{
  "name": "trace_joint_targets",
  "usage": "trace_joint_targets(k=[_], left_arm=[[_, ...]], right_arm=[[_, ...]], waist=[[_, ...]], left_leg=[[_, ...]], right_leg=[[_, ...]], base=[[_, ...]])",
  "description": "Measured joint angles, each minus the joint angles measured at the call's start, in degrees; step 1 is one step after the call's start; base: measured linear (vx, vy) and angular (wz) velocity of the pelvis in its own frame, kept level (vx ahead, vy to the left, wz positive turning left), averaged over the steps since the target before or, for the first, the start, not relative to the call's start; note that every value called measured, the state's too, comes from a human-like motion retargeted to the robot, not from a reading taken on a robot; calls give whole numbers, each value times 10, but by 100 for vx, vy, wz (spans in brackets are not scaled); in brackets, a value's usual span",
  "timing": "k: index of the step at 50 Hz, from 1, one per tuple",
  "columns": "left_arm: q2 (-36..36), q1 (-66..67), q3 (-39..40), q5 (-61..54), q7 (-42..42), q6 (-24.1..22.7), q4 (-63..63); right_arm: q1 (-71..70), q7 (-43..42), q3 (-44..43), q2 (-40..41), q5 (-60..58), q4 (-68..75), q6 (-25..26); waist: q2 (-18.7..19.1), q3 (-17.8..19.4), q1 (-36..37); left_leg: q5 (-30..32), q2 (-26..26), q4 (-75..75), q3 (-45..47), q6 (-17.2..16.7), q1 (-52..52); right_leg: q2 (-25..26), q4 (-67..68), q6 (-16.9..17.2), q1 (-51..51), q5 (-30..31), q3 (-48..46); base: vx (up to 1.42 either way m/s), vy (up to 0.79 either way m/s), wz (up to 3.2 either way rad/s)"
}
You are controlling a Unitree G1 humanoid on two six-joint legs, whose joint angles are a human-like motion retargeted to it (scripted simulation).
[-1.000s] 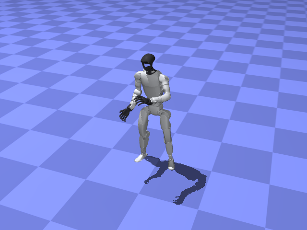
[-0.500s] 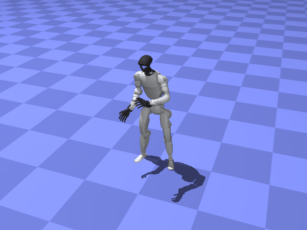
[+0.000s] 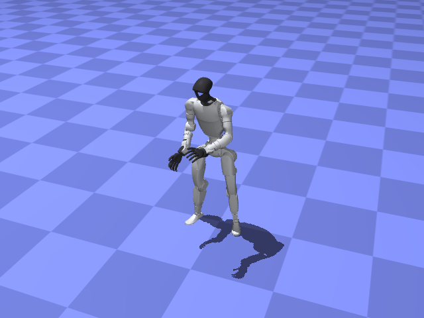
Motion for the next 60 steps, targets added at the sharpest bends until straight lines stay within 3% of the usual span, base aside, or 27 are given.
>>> trace_joint_targets(k=[2, 5, 7, 10, 13, 20, 23, 27, 29, 33, 35, 40, 42, 46, 48, 49, 50, 51, 52, 53, 54, 55, 60], left_arm=[[-39, -40, -59, 23, -30, 21, 150], [-111, -98, -160, 36, -138, 46, 372], [-120, -99, -183, 25, -126, 46, 390], [-78, -73, -141, 24, -1, 18, 276], [-29, -32, -83, 33, 71, -17, 117], [23, 3, -19, 53, 84, -25, -85], [3, -51, -78, 60, 28, -6, 19], [-73, -143, -184, 27, -200, 25, 295], [-88, -154, -197, -7, -222, 22, 346], [-49, -124, -154, -70, -154, -16, 257], [-26, -106, -129, -127, -190, -23, 190], [11, -108, -93, -275, -417, 60, 57], [28, -121, -84, -297, -429, 70, 8], [70, -161, -58, -329, -362, 75, -111], [90, -180, -31, -345, -329, 70, -173], [102, -187, -13, -334, -322, 61, -201], [114, -194, 5, -313, -320, 49, -228], [119, -195, 20, -333, -284, 34, -255], [124, -195, 33, -347, -245, 19, -281], [128, -193, 43, -348, -197, 2, -304], [132, -189, 51, -352, -157, -14, -325], [135, -182, 59, -357, -119, -29, -346], [147, -132, 94, -308, -29, -85, -408]], right_arm=[[-15, -10, 18, 9, 3, 37, -7], [-51, -14, 49, 32, 32, 110, 2], [-65, -26, 55, 46, 59, 134, 5], [-66, -49, 35, 53, 68, 112, -18], [-32, -34, 16, 38, 38, 43, -40], [16, -27, 5, 17, 20, 5, -35], [-11, -32, 19, 34, 46, 82, -29], [-79, -19, 38, 71, 146, 233, 20], [-102, -24, 30, 83, 180, 267, 31], [-92, -28, 7, 84, 163, 207, 5], [-69, -14, 5, 76, 150, 150, 8], [-4, 20, 33, 66, 233, 38, 52], [21, 28, 46, 67, 269, -13, 52], [56, 22, 73, 57, 289, -172, 43], [58, 18, 81, 46, 255, -262, 40], [31, 40, 92, -3, -14, -279, 105], [-9, 73, 108, -74, -406, -282, 204], [3, 100, 84, -41, -209, -347, 142], [0, 84, 68, -29, -143, -396, 109], [-33, -17, 68, -59, -339, -411, 133], [-47, -64, 63, -53, -338, -450, 105], [-52, -84, 56, -29, -238, -502, 50], [-155, -132, -19, -129, -649, -561, 99]], waist=[[-7, -4, -20], [-15, -11, -49], [-15, -11, -57], [-11, -2, -45], [-5, 8, -10], [0, 20, 39], [-4, 24, 23], [-11, 28, -8], [-11, 33, -17], [-4, 39, -12], [3, 36, -1], [20, -7, 22], [26, -29, 26], [38, -64, 29], [41, -80, 34], [42, -88, 41], [41, -96, 48], [42, -106, 51], [42, -117, 56], [41, -130, 64], [39, -145, 68], [38, -160, 70], [16, -248, 80]], left_leg=[[1, 0, 1, -14, -1, -7], [5, 2, -1, -34, -6, -16], [9, 3, -7, -40, -10, -16], [14, 5, -14, -35, -13, -12], [14, 6, -15, -21, -10, -5], [9, 4, 1, -12, -1, -8], [8, 5, 6, -24, -3, -15], [10, 6, -1, -41, -8, -22], [13, 7, -10, -45, -13, -22], [18, 7, -24, -42, -19, -17], [16, 7, -23, -39, -19, -15], [0, 8, 2, -48, -16, -16], [-7, 8, 15, -57, -14, -14], [-25, 11, 48, -79, -11, -8], [-34, 13, 64, -87, -7, -1], [-40, 14, 72, -87, -2, 3], [-46, 15, 80, -87, 5, 8], [-52, 15, 86, -88, 8, 12], [-57, 16, 90, -88, 11, 17], [-62, 16, 92, -86, 14, 23], [-66, 16, 94, -84, 16, 29], [-71, 15, 95, -83, 17, 35], [-87, 8, 88, -79, 23, 65]], right_leg=[[-1, 0, 1, 4, -3, -16], [-1, 5, -2, 6, -10, -38], [1, 10, -4, 4, -13, -44], [3, 17, -4, 0, -15, -40], [5, 19, 2, -4, -13, -24], [2, 5, 15, -1, -1, -13], [2, -1, 14, 4, -1, -28], [3, -1, 5, 8, -7, -51], [4, 2, 2, 7, -11, -58], [5, 8, 1, 3, -20, -62], [4, 10, 1, 3, -25, -61], [0, 10, -2, 19, -37, -68], [-2, 13, -6, 31, -42, -73], [-5, 32, -21, 56, -58, -83], [-6, 47, -31, 66, -68, -85], [-8, 56, -36, 70, -75, -83], [-10, 66, -40, 72, -82, -81], [-11, 71, -43, 78, -86, -81], [-12, 75, -45, 83, -91, -81], [-13, 79, -46, 87, -95, -80], [-14, 79, -46, 93, -99, -80], [-14, 78, -45, 99, -101, -81], [-21, 66, -39, 132, -110, -87]], base=[[-4, -1, 65], [-3, -1, 61], [-2, -1, 31], [0, -1, -9], [0, -3, -41], [0, -1, -15], [-5, -1, 37], [-5, 0, 46], [-3, 0, 27], [0, 0, 0], [3, 0, -3], [12, 1, 11], [17, 2, 33], [21, 3, 36], [24, 3, 18], [25, 5, -2], [26, 4, -5], [28, 4, -4], [29, 4, -5], [30, 5, -9], [30, 5, -8], [30, 5, -5], [30, 6, -2]])
